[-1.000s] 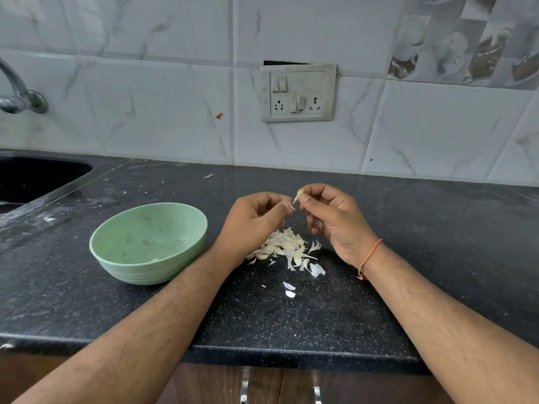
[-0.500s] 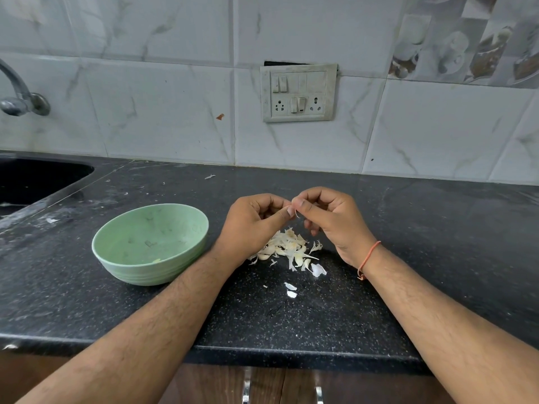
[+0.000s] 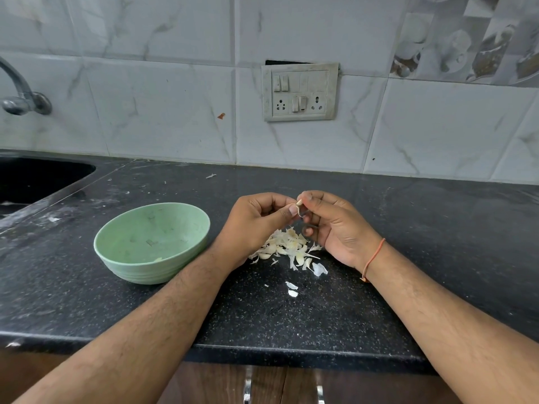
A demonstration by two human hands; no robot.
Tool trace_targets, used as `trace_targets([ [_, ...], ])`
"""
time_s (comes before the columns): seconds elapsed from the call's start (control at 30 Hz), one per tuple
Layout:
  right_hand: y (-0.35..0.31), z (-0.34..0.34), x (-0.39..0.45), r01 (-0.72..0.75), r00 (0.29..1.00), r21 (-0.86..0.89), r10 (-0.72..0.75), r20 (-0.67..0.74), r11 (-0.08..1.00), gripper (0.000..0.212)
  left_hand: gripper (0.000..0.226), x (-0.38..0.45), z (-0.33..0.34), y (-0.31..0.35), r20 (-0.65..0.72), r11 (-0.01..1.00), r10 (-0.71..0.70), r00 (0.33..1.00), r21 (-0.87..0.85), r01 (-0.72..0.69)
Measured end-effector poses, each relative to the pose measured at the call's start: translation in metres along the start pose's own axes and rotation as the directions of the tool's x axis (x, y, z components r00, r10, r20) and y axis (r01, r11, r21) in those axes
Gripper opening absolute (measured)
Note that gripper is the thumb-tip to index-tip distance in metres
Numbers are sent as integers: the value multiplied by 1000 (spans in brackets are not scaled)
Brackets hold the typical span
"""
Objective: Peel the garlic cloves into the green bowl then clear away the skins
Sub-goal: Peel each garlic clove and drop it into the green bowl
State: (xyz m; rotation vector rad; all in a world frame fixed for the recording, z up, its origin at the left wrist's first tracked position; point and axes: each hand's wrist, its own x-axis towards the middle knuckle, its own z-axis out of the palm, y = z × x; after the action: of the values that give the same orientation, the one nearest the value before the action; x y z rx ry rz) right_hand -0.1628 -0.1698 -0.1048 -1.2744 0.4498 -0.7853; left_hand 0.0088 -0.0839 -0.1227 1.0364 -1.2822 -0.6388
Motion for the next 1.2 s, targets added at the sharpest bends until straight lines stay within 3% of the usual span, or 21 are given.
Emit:
trace_targets([
  [0.4, 1, -2, 4, 14, 1000, -65, -15, -20, 998, 21, 5, 0, 2, 6, -94, 996, -61, 994, 66, 67],
  [0.67, 4, 2, 4, 54, 994, -168, -70, -89, 984, 26, 10, -1, 1, 5, -190, 955, 62, 980, 297, -2],
  [0.8, 6, 2, 4, 54, 993, -221, -75, -87, 974, 28, 12, -3, 4, 3, -144, 915, 111, 983, 400, -44],
  [0.93, 5, 0, 4, 43, 993, -220, -67, -102, 975, 12, 8, -2, 3, 2, -118, 926, 92, 989, 375, -41],
  [1.2, 6, -2, 4, 40, 996, -217, -57, -71, 975, 11, 12, -1, 5, 6, -192, 957, 41, 981, 291, 17],
])
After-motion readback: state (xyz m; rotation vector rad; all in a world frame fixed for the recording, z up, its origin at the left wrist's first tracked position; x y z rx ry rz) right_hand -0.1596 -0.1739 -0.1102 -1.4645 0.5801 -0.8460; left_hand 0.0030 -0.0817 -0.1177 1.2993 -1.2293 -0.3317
